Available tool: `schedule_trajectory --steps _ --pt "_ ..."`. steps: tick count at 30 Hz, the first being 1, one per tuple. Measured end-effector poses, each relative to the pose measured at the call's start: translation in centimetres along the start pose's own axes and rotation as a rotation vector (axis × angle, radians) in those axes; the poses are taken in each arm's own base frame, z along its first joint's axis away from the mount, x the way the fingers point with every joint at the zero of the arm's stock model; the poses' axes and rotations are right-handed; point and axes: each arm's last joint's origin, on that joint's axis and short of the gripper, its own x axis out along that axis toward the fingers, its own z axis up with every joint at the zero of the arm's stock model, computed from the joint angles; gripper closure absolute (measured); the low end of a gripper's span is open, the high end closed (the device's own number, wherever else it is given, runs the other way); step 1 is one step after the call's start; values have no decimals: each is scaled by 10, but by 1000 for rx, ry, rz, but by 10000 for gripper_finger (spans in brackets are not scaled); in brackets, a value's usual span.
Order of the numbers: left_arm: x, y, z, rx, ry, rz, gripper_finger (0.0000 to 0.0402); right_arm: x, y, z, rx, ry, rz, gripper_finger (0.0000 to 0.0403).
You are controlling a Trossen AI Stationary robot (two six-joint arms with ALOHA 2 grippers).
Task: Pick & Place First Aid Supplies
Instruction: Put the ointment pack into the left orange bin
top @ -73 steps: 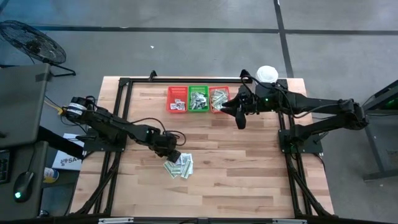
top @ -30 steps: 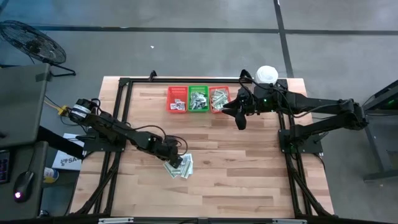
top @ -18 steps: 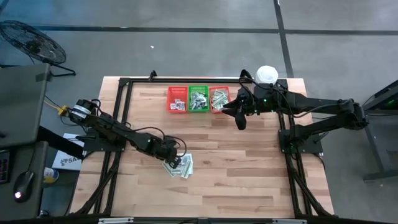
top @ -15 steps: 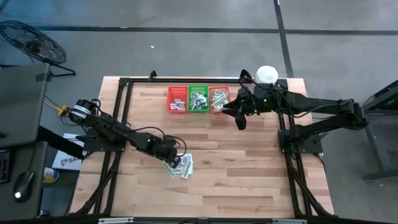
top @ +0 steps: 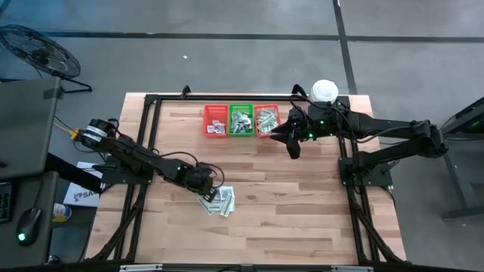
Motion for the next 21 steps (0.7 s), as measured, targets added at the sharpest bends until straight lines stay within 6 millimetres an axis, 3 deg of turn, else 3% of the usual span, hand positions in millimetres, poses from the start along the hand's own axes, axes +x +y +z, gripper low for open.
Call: schedule_trajectory --steps 21 --pt "-22 1 4 -62 -49 -43 401 0 -1 0 -6 -1 -3 284"
